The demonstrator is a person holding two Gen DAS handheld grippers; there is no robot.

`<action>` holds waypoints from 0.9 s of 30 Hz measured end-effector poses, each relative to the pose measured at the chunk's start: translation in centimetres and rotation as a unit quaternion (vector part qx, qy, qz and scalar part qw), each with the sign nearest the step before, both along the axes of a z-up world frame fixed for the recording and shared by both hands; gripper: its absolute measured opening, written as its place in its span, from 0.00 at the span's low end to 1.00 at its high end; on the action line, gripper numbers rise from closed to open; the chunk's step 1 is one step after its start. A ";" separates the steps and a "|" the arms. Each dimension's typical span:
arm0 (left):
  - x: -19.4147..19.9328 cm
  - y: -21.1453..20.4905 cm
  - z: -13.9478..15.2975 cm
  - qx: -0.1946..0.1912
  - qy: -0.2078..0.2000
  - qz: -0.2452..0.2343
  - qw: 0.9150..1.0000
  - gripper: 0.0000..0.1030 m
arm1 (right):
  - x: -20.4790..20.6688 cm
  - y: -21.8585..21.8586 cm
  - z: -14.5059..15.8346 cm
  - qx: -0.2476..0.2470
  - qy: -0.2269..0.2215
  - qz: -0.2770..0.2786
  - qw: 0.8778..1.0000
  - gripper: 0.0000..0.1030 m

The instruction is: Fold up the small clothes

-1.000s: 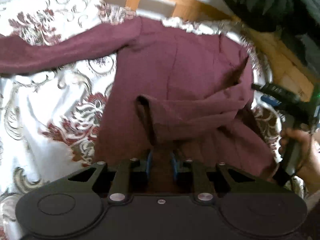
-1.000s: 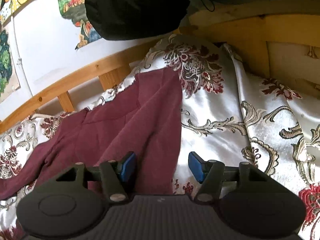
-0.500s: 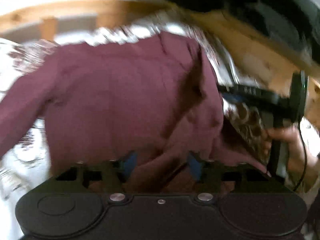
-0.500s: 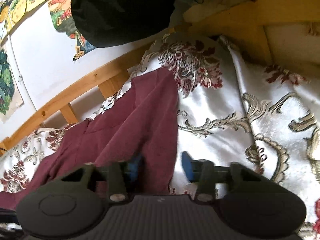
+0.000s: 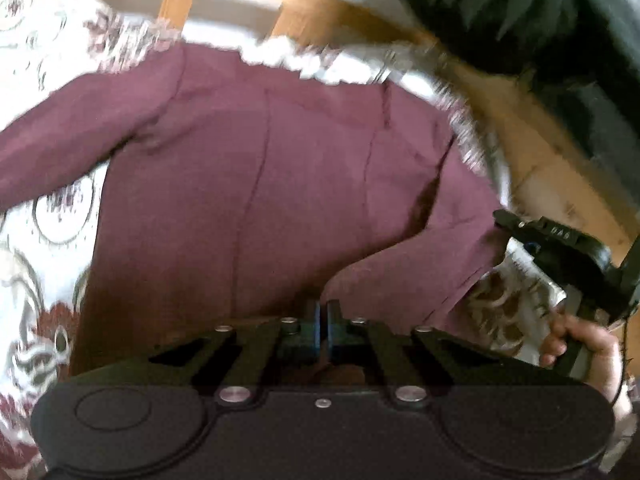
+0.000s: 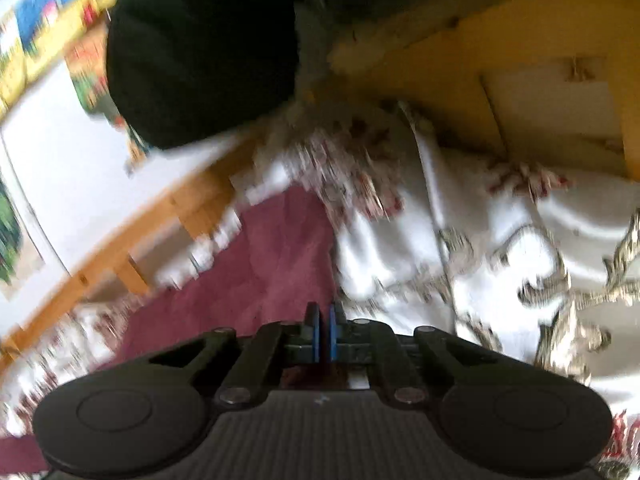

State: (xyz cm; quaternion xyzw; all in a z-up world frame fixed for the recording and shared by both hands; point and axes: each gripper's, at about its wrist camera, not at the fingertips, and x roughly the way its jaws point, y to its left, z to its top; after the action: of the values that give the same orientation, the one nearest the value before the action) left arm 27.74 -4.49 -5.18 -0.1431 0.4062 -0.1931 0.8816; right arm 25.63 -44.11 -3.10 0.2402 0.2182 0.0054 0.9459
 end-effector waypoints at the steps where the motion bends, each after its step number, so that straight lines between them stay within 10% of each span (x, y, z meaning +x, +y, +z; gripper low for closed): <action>1: 0.2 -0.2 -0.4 0.009 0.015 0.007 1.000 0.06 | 0.4 0.0 -0.6 0.000 0.021 -0.001 1.000 0.09; 5: 0.1 0.9 -1.3 -0.018 0.043 0.045 0.998 0.38 | 0.0 0.3 -0.5 -0.014 0.025 0.006 1.000 0.23; 9: -1.3 1.7 -0.6 -0.006 0.021 0.041 0.999 0.68 | -1.0 1.7 0.3 -0.059 0.020 0.018 0.998 0.60; 18: -5.0 2.8 -1.3 0.084 0.042 0.054 0.994 0.69 | -3.6 6.8 0.4 -0.152 0.068 0.091 0.982 0.93; 27: -7.4 2.7 -0.8 0.091 0.024 0.056 0.994 0.70 | -8.1 12.8 -2.7 -0.387 0.165 0.190 0.887 0.99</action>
State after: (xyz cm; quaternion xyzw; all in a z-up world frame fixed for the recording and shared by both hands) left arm 20.30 -1.77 -6.00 -0.0891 0.4343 -0.1022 0.8905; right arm 17.56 -31.28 -5.80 -0.1935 0.3972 0.0605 0.8951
